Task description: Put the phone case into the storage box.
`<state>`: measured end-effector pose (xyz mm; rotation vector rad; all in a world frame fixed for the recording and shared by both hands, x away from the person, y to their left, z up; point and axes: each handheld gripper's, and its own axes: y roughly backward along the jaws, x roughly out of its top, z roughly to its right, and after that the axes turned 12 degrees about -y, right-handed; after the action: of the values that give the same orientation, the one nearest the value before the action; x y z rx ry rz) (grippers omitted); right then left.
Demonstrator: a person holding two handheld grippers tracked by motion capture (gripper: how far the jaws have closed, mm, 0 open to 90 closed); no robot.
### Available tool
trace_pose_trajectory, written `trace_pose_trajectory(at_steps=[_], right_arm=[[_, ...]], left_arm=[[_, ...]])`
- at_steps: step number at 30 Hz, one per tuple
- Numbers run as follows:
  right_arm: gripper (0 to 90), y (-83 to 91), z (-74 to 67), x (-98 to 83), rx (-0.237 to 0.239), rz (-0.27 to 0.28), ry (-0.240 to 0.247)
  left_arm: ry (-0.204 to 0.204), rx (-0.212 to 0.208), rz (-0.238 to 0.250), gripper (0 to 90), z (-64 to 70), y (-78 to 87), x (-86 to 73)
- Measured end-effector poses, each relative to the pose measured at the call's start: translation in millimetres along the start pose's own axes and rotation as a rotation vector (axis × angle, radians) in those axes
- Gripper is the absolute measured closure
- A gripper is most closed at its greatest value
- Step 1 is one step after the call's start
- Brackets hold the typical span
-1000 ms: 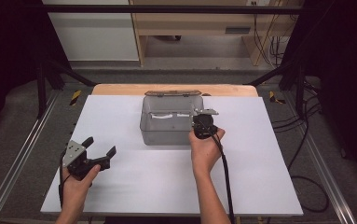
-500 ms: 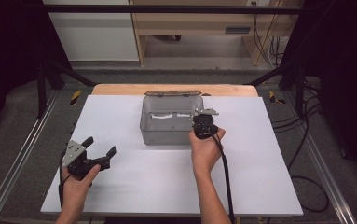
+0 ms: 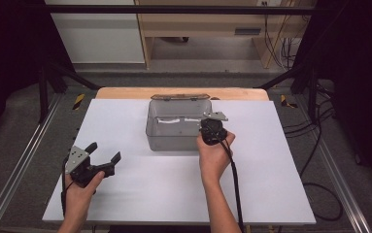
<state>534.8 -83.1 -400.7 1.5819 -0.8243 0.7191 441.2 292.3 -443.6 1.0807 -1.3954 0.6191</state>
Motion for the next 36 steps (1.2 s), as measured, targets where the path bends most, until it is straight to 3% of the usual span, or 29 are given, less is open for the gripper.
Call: trace_pose_trajectory(at_steps=[3,8,13,15,21,27,30,36], right_arm=[[70.3,1.1,0.3,0.6,0.014,0.011,0.004],[57.8,4.2,-0.3,1.7,0.075,0.048,0.002],[39.3,2.4,-0.1,1.6,0.141,0.091,0.043],[31.4,-0.3,1.1,1.0,0.19,0.103,0.062],[14.6,0.5,7.1,1.2,0.274,0.109,0.097],[11.1,9.1,28.4,4.7,0.355,0.124,0.108],[10.9,16.8,41.9,5.2,0.374,0.141,0.129],[9.7,35.7,76.7,1.1,0.412,0.196,0.115]], left_arm=[[-0.001,0.0,0.0,2.8,-0.1,-0.1,-0.2],[-0.006,-0.003,0.001,2.6,0.1,0.3,-0.3],[-0.01,-0.006,-0.005,2.6,-0.8,0.4,-1.4],[-0.017,-0.003,-0.002,2.5,-2.5,0.6,-1.8],[-0.012,0.001,-0.006,2.5,-7.5,1.5,-4.6],[-0.024,0.016,0.02,2.4,-10.7,8.0,-2.9],[-0.054,0.005,0.021,2.4,-13.0,14.8,-3.0],[-0.049,0.008,0.023,1.7,-15.9,36.6,-10.1]])
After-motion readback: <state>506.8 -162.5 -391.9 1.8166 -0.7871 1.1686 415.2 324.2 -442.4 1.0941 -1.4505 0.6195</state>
